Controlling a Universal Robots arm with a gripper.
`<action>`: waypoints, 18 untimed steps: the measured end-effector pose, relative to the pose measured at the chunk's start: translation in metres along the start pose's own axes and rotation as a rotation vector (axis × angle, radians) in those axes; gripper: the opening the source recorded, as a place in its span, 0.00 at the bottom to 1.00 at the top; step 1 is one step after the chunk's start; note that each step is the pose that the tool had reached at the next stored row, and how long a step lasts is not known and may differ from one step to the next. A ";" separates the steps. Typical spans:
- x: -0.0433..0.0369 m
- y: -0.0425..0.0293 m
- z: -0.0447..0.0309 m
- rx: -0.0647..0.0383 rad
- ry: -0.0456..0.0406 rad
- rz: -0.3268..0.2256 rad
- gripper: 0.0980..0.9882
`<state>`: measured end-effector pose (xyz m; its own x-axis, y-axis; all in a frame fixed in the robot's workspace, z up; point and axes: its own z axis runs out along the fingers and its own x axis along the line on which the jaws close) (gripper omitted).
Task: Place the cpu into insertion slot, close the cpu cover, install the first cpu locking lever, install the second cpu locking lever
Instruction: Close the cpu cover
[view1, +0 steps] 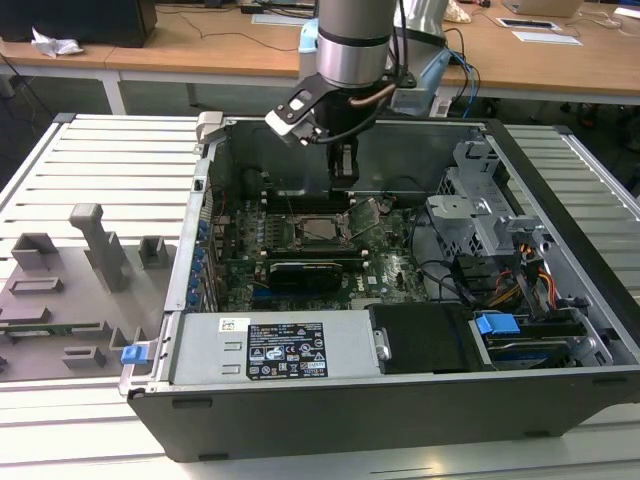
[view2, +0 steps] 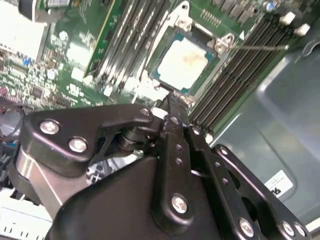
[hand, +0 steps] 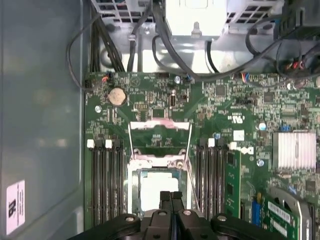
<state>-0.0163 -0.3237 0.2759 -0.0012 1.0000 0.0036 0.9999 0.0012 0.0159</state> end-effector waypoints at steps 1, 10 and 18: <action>0.0000 0.0017 0.0001 0.000 0.0039 -0.007 0.01; 0.0006 0.0227 0.0016 0.001 0.0072 -0.099 0.01; 0.0015 0.0379 0.0047 0.000 0.0070 -0.078 0.01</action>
<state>0.0216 -0.3221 0.2719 -0.0794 0.9968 0.0094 0.9967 0.0792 0.0167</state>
